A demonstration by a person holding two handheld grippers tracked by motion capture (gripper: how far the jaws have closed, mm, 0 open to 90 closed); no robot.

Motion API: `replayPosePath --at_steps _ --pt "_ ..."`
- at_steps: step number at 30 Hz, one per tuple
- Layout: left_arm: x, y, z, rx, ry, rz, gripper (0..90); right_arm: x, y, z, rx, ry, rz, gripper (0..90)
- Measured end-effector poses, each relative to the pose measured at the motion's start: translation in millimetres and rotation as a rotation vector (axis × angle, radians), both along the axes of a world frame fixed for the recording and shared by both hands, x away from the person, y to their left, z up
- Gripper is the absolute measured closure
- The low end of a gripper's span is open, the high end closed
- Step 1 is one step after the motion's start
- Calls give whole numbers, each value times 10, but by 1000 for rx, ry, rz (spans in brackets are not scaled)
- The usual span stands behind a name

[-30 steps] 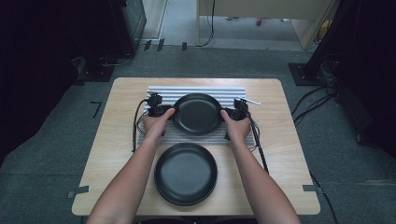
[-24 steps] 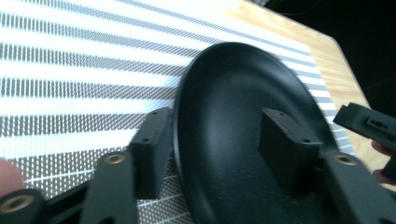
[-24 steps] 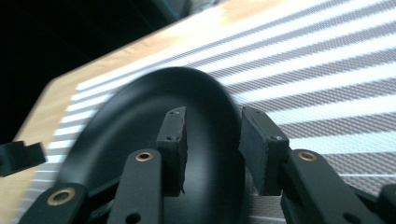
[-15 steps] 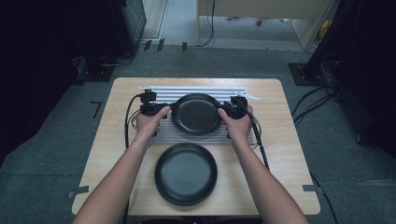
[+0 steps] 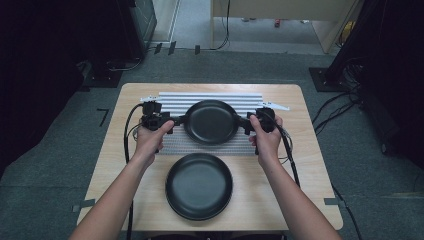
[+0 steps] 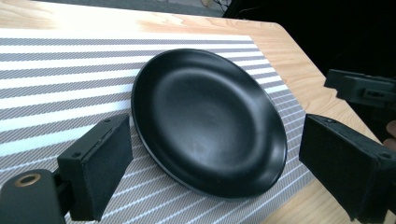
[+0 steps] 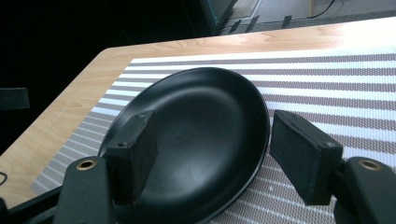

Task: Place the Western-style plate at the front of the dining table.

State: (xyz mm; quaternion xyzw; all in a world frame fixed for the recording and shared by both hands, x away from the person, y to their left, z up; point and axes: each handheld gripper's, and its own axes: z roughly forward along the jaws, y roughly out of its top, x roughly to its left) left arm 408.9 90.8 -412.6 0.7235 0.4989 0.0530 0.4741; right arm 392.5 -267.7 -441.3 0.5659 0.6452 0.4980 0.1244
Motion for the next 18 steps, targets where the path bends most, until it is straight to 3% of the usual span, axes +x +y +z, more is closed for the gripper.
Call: replayPosePath --at_steps 4,9,18 --pt "-134 61 12 -7 -44 13 94 -96 -73 -1 -13 -12 7 311" --pt "-261 130 21 -4 -72 27 93 -230 -177 -26 -52 -31 22 303" --pt "-517 271 -101 17 -84 49 94 -517 -337 -19 -88 -68 42 286"
